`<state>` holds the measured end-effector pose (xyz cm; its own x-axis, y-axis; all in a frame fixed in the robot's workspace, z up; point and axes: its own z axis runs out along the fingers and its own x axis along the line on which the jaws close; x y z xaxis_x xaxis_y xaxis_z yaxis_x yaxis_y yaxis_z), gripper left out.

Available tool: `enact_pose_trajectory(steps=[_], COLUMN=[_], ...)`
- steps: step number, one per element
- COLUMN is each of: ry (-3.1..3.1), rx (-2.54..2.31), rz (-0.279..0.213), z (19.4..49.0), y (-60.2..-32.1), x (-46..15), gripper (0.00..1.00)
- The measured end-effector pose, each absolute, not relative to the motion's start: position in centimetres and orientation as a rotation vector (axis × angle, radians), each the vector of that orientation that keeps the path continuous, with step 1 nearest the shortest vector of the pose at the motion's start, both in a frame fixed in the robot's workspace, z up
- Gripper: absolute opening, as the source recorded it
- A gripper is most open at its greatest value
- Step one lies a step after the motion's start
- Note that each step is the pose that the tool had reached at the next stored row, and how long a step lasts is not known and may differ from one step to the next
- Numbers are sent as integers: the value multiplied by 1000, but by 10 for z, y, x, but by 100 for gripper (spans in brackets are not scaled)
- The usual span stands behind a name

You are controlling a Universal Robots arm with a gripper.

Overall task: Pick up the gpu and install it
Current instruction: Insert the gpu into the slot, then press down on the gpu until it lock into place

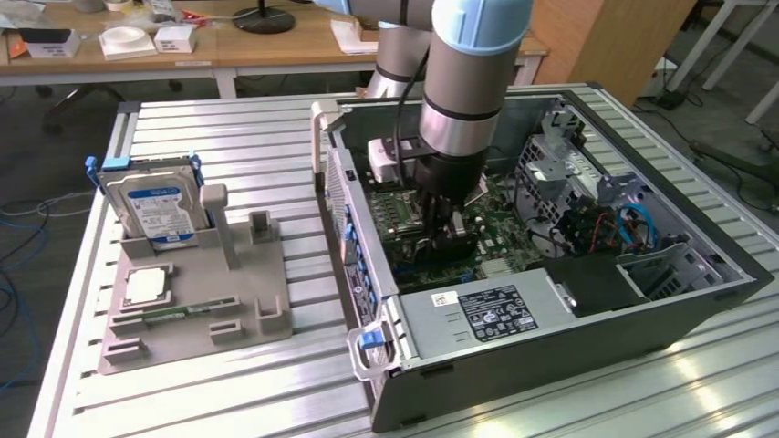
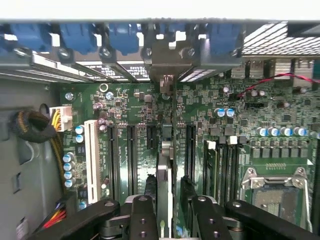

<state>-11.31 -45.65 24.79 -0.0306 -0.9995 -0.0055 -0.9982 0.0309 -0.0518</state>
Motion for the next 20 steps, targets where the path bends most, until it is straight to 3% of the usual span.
enact_pose_trajectory(steps=[9,12,14,20], ry=[2226,2226,2226,2226], rx=[-2159,-2159,-2159,-2159], rz=[-52,-52,-52,-52], z=[270,270,270,270], y=[-456,-456,-456,-456], x=[-113,-113,-113,-113], gripper=[33,26,10,10])
